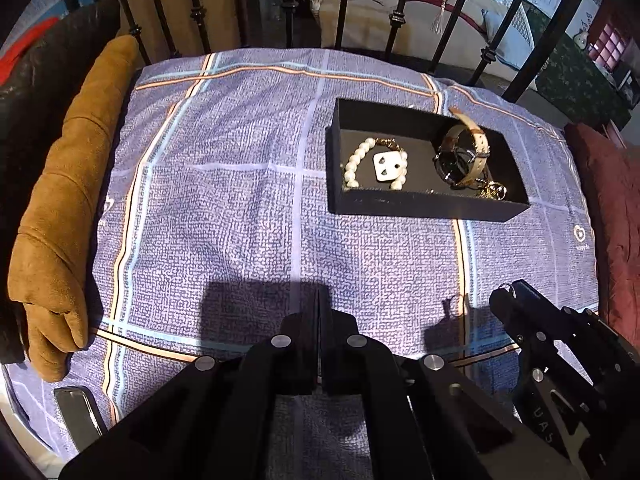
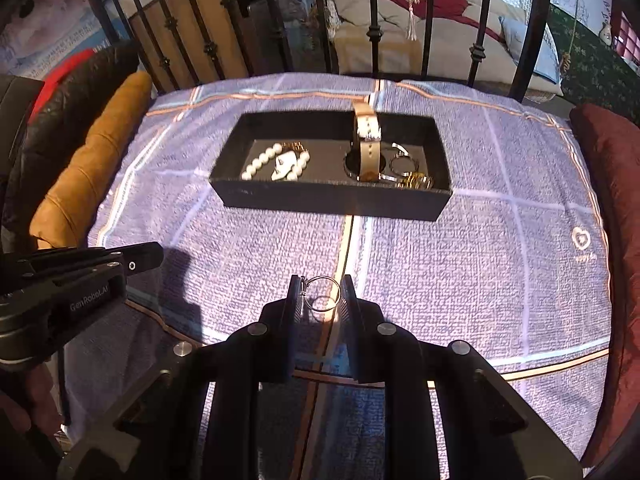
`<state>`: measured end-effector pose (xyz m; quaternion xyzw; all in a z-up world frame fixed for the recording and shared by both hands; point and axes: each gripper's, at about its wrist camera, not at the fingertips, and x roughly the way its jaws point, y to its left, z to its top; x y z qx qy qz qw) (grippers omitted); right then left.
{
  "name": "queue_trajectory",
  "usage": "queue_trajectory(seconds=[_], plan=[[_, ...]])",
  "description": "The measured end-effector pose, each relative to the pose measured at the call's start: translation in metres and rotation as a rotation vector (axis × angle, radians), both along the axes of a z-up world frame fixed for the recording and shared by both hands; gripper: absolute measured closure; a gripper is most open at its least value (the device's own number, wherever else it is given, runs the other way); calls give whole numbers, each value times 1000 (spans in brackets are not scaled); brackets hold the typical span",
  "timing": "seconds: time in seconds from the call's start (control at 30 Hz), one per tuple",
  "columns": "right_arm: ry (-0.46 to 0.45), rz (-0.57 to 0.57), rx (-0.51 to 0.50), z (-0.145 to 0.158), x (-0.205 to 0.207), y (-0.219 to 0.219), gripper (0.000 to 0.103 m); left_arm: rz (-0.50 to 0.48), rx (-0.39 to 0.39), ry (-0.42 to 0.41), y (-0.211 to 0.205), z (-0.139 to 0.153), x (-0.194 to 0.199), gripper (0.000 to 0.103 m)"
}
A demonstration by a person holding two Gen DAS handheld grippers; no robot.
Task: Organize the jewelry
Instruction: 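Carry the small silver ring into the black box and release it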
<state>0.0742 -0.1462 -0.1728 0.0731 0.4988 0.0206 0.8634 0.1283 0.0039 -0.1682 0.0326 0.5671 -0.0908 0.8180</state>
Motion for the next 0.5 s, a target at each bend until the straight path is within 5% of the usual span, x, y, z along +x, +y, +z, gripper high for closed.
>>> queue_trajectory(seconds=[0.5], plan=[[-95, 31, -3, 42, 6, -26, 82, -16, 4, -54, -34, 27, -9, 103]])
